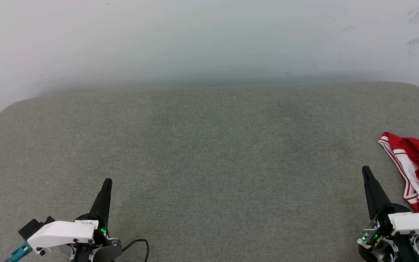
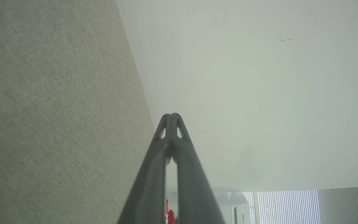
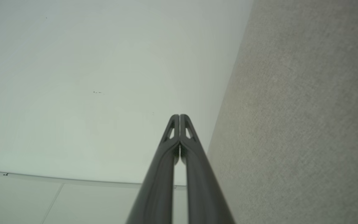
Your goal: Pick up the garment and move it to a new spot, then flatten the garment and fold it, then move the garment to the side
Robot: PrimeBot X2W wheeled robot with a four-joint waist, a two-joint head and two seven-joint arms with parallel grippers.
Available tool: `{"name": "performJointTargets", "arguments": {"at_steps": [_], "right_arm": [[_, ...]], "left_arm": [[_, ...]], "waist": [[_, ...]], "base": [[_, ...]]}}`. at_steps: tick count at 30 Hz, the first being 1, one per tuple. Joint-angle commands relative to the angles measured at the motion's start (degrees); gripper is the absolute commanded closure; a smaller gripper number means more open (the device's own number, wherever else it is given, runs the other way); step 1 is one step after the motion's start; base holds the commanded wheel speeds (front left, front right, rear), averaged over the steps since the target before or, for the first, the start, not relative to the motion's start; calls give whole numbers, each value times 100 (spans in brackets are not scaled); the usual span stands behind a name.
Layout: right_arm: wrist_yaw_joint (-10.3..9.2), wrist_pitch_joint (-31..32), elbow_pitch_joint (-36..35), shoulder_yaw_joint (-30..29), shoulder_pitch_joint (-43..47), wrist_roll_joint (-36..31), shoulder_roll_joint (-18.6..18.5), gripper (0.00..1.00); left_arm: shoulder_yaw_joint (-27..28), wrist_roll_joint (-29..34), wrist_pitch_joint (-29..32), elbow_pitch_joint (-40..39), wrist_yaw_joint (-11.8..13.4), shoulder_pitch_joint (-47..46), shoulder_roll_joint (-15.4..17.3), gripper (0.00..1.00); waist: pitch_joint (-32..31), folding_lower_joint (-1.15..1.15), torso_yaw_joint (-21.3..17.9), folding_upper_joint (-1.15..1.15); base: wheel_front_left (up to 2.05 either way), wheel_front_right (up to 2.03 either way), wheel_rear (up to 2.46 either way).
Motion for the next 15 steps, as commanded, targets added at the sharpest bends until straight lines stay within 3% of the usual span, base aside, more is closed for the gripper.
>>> {"name": "performJointTargets", "arguments": {"at_steps": [1, 15], "right_arm": [[-1, 31, 10, -12, -89, 101, -5, 100], [-2, 189, 89, -56, -180, 627, 16, 100]], "left_arm": [[38, -97, 29, 10, -27, -119, 4, 100], [130, -637, 191, 106, -114, -223, -20, 100]], "waist": [[0, 0, 0, 0], [8, 0, -7, 0]], "base": [[0, 0, 0], [0, 0, 0]]}}
